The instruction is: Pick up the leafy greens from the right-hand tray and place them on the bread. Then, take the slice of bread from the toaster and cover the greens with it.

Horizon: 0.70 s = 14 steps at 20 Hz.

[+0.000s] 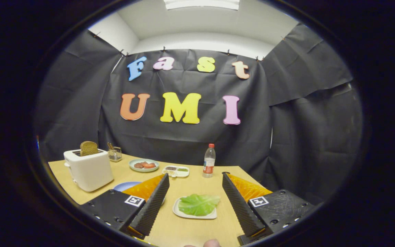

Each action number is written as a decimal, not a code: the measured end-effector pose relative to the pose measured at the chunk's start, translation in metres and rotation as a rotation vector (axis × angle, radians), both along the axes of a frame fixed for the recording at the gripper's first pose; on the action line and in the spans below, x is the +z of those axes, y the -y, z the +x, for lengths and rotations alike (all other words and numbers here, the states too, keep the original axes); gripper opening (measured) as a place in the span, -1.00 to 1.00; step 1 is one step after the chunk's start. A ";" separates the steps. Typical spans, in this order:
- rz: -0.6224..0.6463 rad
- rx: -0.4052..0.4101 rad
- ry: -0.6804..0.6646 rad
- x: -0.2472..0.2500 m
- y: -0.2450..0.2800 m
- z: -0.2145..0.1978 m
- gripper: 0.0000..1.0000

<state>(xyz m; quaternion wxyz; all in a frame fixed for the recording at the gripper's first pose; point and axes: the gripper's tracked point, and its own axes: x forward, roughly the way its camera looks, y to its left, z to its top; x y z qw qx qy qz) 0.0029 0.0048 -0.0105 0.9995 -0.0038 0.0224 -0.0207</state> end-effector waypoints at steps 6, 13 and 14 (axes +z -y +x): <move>0.012 0.008 -0.037 -0.012 -0.014 0.011 0.90; 0.014 -0.015 -0.024 -0.002 -0.008 0.013 0.90; 0.016 -0.020 -0.023 -0.001 -0.006 0.013 0.90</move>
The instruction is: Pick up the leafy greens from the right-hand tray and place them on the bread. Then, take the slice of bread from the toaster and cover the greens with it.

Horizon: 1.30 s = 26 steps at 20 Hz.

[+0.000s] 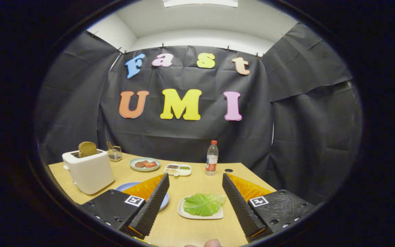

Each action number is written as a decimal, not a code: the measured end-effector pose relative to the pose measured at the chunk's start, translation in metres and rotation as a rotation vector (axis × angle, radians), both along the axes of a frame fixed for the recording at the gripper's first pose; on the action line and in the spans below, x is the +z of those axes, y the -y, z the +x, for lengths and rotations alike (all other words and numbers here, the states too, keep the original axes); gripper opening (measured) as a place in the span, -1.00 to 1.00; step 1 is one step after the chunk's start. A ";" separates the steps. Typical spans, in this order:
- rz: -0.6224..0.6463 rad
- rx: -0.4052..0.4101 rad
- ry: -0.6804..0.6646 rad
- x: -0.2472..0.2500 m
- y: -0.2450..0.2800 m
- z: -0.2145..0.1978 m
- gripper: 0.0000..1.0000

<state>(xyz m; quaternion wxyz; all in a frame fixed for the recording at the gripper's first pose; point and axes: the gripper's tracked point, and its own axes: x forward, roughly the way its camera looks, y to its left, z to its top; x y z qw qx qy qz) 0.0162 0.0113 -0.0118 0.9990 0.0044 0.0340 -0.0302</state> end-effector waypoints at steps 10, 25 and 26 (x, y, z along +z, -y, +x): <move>-0.031 0.025 -0.039 -0.005 0.010 0.019 0.90; -0.058 0.067 -0.295 -0.092 0.022 0.100 0.91; -0.075 0.077 -0.326 -0.100 0.021 0.108 0.91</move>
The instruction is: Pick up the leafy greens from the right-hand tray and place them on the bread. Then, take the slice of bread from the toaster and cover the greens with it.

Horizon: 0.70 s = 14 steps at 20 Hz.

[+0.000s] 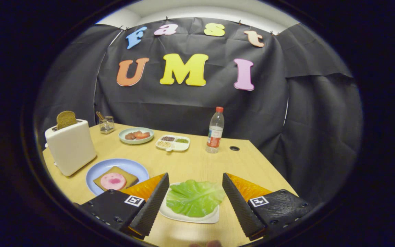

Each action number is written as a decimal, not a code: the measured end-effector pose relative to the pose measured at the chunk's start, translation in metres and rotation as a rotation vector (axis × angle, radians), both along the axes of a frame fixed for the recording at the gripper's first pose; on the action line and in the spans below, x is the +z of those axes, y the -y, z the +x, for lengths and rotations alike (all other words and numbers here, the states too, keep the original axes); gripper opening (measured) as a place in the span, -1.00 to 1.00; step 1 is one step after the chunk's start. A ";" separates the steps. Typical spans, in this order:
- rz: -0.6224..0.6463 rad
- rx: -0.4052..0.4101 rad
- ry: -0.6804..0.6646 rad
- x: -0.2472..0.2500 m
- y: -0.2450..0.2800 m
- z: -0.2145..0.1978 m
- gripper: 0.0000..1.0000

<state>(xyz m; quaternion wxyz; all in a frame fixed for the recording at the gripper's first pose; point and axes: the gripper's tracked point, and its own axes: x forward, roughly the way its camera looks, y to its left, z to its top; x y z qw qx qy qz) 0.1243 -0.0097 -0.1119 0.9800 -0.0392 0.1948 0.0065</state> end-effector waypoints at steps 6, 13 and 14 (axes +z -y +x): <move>-0.076 0.007 -0.145 -0.044 0.008 0.033 0.91; -0.111 0.035 -0.244 -0.078 -0.002 0.036 0.92; -0.106 0.035 -0.259 -0.084 -0.002 0.037 0.92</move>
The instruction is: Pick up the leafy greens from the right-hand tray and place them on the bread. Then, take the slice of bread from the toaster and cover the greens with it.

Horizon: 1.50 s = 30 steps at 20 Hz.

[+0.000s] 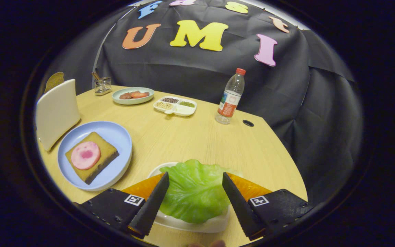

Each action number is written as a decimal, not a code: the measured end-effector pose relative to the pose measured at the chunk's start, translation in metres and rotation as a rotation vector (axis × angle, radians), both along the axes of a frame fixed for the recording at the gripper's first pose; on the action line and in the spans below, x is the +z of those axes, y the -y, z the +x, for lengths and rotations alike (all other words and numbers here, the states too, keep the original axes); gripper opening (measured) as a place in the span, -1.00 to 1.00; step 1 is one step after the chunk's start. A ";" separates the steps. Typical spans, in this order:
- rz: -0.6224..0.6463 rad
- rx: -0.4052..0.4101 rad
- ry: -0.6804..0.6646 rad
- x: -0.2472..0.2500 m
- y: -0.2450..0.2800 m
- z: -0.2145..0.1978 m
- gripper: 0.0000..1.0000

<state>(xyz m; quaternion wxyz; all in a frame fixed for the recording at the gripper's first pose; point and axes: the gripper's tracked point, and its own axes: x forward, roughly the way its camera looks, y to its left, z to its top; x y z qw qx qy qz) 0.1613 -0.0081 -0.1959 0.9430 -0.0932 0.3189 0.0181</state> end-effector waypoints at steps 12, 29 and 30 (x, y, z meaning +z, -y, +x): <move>0.179 -0.018 -0.092 -0.027 0.002 0.001 0.06; 0.329 -0.034 0.064 0.043 -0.012 -0.005 -0.99; 0.341 -0.035 0.072 0.048 -0.014 -0.006 -0.99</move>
